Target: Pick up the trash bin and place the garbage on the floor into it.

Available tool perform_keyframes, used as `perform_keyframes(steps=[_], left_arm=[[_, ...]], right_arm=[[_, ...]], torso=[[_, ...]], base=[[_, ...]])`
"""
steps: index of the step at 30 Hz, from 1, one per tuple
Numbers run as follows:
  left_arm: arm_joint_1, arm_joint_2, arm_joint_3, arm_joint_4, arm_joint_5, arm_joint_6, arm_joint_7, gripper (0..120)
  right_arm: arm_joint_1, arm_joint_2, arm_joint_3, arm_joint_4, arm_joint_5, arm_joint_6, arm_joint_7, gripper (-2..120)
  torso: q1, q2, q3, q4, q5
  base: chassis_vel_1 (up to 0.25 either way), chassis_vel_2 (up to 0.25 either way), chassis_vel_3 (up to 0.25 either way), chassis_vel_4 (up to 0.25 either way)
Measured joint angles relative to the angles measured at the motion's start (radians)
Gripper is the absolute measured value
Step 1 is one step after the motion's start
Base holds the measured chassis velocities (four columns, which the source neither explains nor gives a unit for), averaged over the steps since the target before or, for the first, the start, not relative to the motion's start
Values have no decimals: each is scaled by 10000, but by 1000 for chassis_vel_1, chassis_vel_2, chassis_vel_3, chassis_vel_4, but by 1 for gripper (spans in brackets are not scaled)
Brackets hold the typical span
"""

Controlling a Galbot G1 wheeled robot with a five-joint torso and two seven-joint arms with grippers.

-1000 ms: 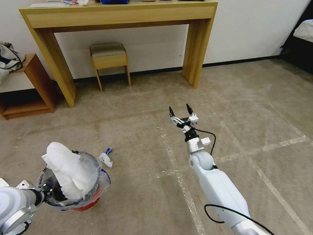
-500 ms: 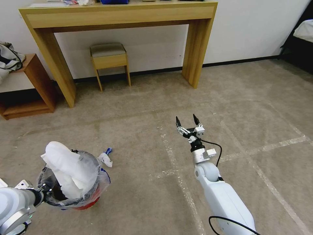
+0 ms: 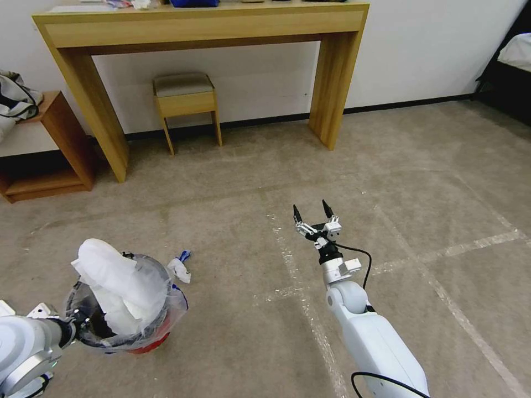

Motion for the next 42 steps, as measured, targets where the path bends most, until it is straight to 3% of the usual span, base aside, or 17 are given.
perform_keyframes(steps=[42], left_arm=[[-180, 51, 178, 224, -4, 58, 104, 0]], right_arm=[[-24, 125, -22, -414, -187, 198, -73, 100]], torso=[[0, 0, 0, -1, 0]], base=[[0, 0, 0, 0]])
